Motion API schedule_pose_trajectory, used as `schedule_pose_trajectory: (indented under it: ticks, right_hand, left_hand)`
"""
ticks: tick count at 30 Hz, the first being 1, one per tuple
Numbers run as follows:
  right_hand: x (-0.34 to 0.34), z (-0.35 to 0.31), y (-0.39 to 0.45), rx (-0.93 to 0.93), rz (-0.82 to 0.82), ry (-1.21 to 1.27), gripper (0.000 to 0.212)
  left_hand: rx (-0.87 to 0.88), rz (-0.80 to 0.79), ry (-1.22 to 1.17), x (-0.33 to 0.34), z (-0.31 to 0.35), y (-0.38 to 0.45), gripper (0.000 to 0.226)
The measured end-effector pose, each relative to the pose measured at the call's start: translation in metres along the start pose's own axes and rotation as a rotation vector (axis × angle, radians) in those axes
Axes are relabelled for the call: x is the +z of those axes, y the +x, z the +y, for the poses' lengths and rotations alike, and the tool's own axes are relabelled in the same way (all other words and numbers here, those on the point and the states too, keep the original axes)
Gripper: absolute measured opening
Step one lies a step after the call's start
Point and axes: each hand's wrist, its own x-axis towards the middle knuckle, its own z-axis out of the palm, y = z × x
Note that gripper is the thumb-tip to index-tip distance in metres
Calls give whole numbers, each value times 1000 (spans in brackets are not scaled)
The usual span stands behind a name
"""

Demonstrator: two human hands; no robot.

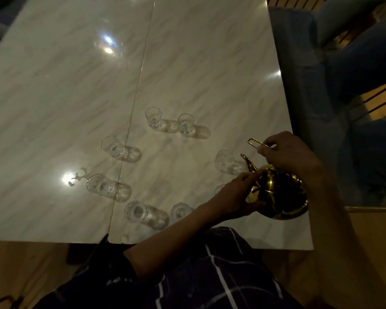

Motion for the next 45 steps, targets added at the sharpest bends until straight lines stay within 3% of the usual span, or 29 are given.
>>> schedule_pose_trajectory:
  ticks: [26, 45]
  right_hand:
    - [5, -1, 0, -22, 10, -1, 38]
    - [20, 1, 9, 3, -28, 17, 30]
  left_hand:
    - [-10, 1, -1, -1, -2, -2, 87]
    - [-129, -82, 26, -3, -7, -3, 81]
